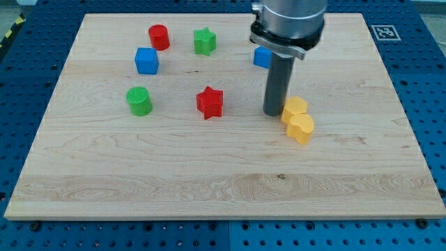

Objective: Point at the red star

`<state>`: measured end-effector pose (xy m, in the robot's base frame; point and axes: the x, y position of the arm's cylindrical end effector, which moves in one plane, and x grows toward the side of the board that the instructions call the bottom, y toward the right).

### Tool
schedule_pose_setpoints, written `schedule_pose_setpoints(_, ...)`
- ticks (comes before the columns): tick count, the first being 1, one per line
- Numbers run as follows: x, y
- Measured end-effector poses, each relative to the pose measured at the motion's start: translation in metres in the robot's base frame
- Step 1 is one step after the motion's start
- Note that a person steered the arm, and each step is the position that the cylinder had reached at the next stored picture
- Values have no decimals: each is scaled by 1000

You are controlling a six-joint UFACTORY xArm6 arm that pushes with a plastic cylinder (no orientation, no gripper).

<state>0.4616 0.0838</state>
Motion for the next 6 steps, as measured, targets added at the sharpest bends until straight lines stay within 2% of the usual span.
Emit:
schedule_pose_setpoints(1,41,0)
schedule_pose_setpoints(2,74,-42)
schedule_pose_setpoints(4,29,-102)
schedule_pose_setpoints(5,17,-102)
schedule_pose_setpoints(6,-15,-105)
